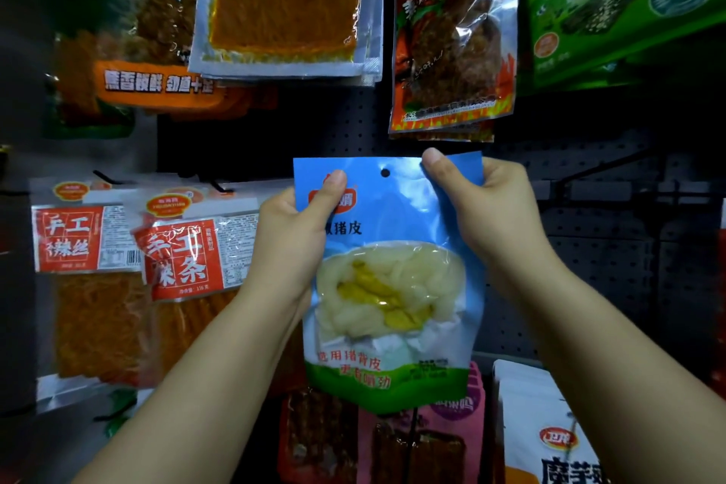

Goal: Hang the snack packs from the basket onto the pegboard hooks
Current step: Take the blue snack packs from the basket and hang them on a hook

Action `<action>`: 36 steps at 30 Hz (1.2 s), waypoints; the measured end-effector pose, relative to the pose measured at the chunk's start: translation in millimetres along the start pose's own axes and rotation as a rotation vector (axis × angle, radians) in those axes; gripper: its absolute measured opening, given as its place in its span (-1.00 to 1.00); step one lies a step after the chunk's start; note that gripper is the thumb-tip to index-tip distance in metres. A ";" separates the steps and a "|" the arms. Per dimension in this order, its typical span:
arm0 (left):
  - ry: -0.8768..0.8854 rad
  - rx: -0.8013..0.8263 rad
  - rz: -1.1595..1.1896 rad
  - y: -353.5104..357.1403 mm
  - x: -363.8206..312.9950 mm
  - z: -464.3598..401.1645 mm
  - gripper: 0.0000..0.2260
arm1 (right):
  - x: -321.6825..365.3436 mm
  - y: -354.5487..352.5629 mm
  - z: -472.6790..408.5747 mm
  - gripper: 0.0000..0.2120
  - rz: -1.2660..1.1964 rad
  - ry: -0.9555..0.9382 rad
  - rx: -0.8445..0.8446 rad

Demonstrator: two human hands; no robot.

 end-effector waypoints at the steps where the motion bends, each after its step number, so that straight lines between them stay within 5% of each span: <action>1: -0.009 0.002 -0.006 0.6 2.6 -1.3 -0.85 | -3.8 -0.7 -1.8 -0.59 0.006 0.006 -0.011; 11: -0.190 0.107 -0.049 0.3 61.1 -0.5 -0.88 | -44.2 -3.2 -19.5 -0.52 0.117 0.070 -0.093; 17: -0.325 0.230 -0.133 -10.0 121.5 36.9 -0.50 | -69.0 -4.5 -41.1 -0.50 0.283 0.096 -0.157; 26: -0.327 0.178 -0.324 -15.3 156.4 28.0 -0.82 | -115.2 -5.8 -56.2 -0.35 0.265 0.161 -0.054; 32: -0.390 0.110 -0.384 -8.9 170.7 17.6 -0.87 | -111.9 -19.1 -67.3 -0.44 0.662 0.132 -0.196; 36: -0.433 0.096 -0.375 -0.3 176.6 20.2 -0.83 | -121.0 -21.0 -73.6 -0.45 0.719 0.250 -0.230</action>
Point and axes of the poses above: each hand's wrist, its own z-axis away from the middle knuckle, its own y-axis out of the palm, x = y × z, the point moved 9 cm from there along -z, towards the middle knuckle, and after that the axes turned 4 degrees about y, right-handed, at the moved point
